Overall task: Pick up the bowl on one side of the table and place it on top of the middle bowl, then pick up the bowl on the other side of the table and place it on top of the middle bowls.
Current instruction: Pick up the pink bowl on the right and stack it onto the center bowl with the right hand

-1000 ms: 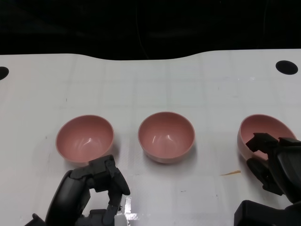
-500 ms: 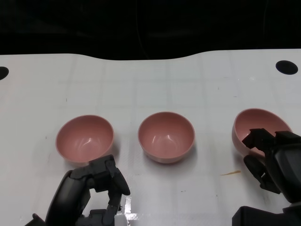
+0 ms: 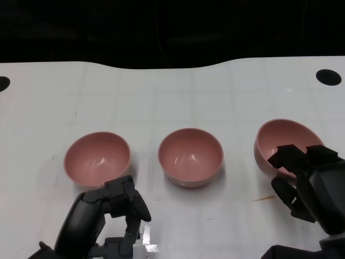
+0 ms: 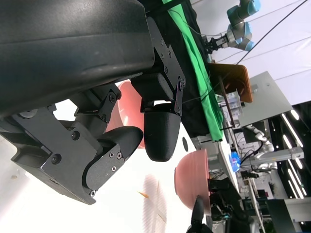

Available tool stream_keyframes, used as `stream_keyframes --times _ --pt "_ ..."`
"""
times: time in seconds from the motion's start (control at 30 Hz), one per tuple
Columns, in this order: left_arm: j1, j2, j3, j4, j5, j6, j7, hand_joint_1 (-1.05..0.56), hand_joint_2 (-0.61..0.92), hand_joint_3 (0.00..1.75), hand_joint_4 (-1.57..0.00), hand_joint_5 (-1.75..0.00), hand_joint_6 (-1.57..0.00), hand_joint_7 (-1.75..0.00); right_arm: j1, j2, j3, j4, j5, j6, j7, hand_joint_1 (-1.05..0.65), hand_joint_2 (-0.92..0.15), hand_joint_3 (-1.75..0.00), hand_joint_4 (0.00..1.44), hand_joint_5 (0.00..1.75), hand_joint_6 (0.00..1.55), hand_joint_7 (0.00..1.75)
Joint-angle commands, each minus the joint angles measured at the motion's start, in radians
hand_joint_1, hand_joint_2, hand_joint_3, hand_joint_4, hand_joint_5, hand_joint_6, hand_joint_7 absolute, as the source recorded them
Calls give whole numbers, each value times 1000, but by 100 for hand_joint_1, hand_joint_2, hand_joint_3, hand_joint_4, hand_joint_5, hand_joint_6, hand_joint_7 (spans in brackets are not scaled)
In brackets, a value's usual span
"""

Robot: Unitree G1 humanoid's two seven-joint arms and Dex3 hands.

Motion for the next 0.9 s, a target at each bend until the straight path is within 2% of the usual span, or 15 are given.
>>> stream_keyframes --times 0.03,0.5,0.57,0.7,0.9 --pt "0 8 4 8 0 -3 5 -13 38 140 -85 -175 -79 -149 8 -2 -2 -23 9 -14 2 -14 -29 -135 95 175 90 138" --pt "-9 8 8 28 -1 -16 5 -14 39 138 -86 -175 -81 -146 -48 28 20 -20 -1 -68 -5 -13 -23 -140 97 175 88 144" --pt "-12 7 8 32 0 -23 5 -14 38 139 -86 -175 -81 -146 -56 35 26 -18 1 -75 -4 -11 -23 -140 98 175 86 151" --pt "-14 4 7 37 0 -25 7 -14 38 139 -86 -175 -81 -146 -69 45 33 -17 2 -81 2 -12 -30 -130 98 175 77 171" --pt "-20 4 8 52 11 -47 12 -14 36 140 -87 -175 -81 -147 -90 56 44 -8 7 -100 9 -15 -38 -116 97 175 74 175"
